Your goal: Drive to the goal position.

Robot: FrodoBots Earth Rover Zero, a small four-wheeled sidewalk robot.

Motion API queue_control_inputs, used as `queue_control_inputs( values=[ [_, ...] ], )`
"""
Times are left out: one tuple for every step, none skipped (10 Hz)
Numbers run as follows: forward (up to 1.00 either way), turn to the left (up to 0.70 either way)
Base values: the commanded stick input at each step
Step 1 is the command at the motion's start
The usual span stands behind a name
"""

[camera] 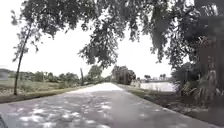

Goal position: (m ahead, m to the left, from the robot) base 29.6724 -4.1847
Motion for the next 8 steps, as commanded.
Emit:
queue_control_inputs(
  values=[
    [0.85, 0.33],
    [0.85, 0.29],
    [0.85, 0.05],
    [0.85, 0.00],
    [0.85, 0.00],
    [0.85, 0.00],
    [0.85, 0.00],
    [0.85, 0.00]
  ],
)
